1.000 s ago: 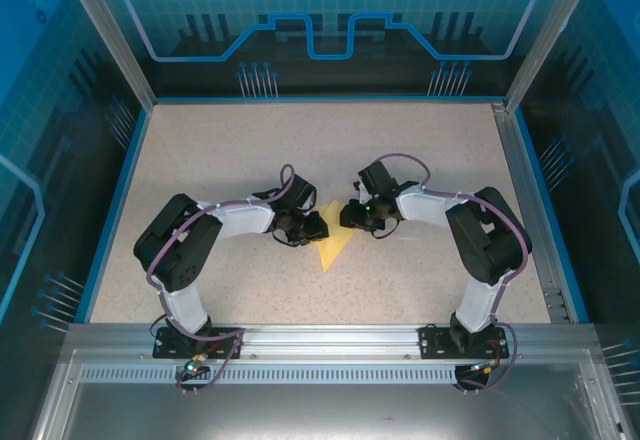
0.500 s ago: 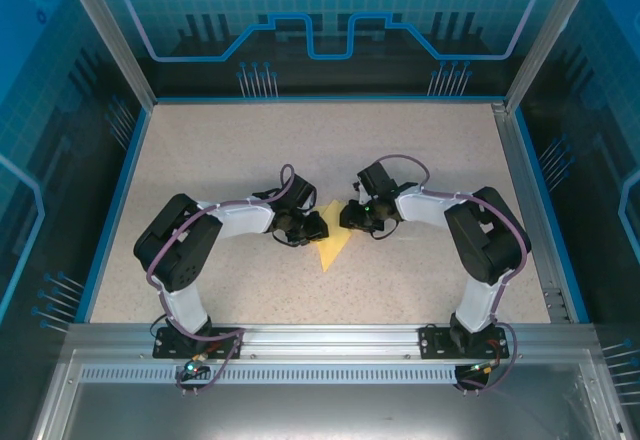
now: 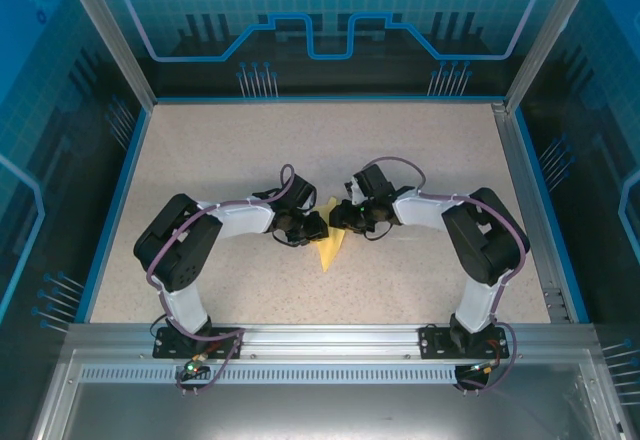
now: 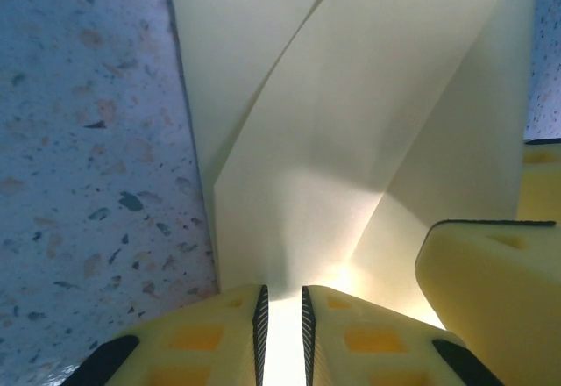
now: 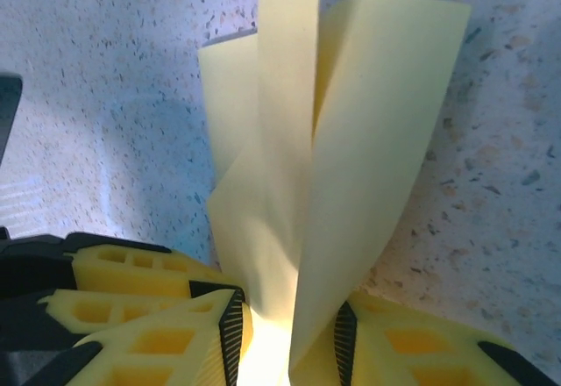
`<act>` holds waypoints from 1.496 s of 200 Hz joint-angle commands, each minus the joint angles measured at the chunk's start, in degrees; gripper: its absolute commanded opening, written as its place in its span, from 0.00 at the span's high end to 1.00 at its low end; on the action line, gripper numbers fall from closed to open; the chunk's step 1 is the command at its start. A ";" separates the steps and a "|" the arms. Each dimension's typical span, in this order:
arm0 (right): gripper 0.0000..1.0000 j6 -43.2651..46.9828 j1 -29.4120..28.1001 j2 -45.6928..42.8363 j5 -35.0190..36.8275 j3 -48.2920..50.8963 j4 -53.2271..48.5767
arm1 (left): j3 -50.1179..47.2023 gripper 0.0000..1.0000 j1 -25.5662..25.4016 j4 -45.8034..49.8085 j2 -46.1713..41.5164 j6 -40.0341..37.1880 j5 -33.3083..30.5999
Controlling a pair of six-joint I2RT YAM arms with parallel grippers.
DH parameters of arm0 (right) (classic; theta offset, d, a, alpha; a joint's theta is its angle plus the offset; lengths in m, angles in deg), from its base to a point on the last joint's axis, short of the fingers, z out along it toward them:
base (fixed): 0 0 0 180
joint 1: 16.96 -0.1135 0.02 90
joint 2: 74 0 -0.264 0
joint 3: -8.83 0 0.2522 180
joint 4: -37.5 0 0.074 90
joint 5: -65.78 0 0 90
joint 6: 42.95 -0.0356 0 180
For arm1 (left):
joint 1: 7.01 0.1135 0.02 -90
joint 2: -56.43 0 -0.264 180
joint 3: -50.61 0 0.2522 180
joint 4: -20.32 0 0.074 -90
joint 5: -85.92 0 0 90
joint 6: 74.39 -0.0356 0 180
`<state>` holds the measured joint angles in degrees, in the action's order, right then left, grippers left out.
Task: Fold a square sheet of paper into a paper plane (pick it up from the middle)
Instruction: Turn over the paper at the center of the table.
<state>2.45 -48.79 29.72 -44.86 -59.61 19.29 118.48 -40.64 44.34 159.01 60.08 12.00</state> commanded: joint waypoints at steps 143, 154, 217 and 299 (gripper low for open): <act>0.69 -7.74 -0.81 -0.07 -3.07 5.97 14.95 | -4.01 0.83 -0.46 -3.22 -4.27 1.87 -2.62; 0.69 -7.54 -0.85 0.61 -3.17 5.53 14.82 | -4.42 0.83 -0.43 -3.57 -4.72 2.05 -2.78; 0.73 -5.67 -1.04 2.71 -6.00 2.93 15.44 | -5.63 0.83 -0.43 -4.80 -5.74 2.59 -3.14; 0.91 -0.11 -1.43 0.35 -3.19 -0.74 6.58 | -8.48 0.83 -0.46 -5.25 -11.16 2.99 -6.30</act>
<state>-1.57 -49.60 32.41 -49.21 -57.97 31.73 111.97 -40.83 39.69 152.10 62.22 8.63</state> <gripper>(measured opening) 0.110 0.173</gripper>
